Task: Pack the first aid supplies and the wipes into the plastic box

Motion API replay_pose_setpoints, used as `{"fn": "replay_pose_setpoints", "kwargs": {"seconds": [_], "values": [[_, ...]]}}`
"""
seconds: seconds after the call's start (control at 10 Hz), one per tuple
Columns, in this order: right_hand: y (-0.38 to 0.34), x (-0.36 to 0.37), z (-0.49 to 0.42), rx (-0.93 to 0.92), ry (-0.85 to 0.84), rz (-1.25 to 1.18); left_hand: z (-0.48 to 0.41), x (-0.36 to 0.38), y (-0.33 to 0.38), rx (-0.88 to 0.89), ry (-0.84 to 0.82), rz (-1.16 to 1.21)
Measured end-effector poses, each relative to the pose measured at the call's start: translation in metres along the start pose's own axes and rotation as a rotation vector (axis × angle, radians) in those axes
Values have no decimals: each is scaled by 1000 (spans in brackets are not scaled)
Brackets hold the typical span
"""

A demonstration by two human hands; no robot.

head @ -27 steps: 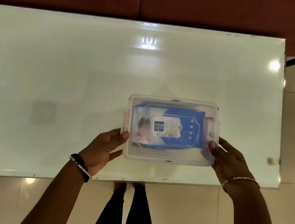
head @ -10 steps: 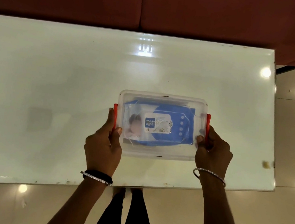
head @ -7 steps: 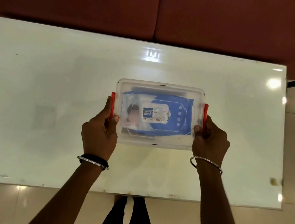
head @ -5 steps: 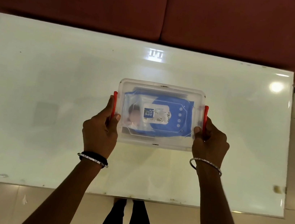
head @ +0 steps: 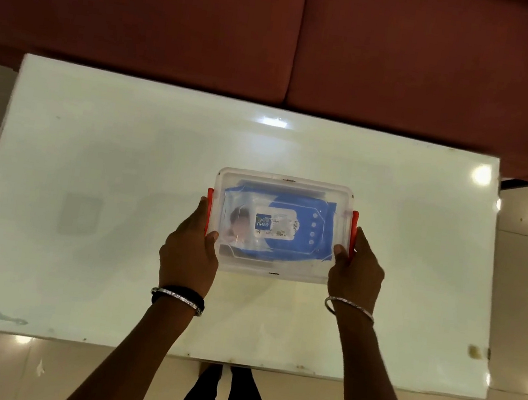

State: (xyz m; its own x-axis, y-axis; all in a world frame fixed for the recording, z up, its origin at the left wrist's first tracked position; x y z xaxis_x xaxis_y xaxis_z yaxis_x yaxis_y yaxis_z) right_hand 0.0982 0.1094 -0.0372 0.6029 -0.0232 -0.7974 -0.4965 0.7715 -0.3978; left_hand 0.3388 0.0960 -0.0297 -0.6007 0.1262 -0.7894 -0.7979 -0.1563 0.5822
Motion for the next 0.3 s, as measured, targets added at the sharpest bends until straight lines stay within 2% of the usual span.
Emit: {"fn": "replay_pose_setpoints", "kwargs": {"seconds": [0.1, 0.2, 0.3], "values": [[-10, -5, 17, 8, 7, 39, 6, -12, 13, -9, -80, -17], [-24, -16, 40, -86, 23, 77, 11, -31, 31, 54, -150, -70], [-32, -17, 65, -221, -44, 112, 14, -41, 54, 123, -337, -97]]}}
Point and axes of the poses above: each hand's wrist, its own z-axis away from the middle knuckle, its own x-axis out of the palm, y = z × x, the point moved 2 cm from there along -z, towards the middle knuckle, and after that the axes turned 10 degrees about x, right-handed, at the moved point
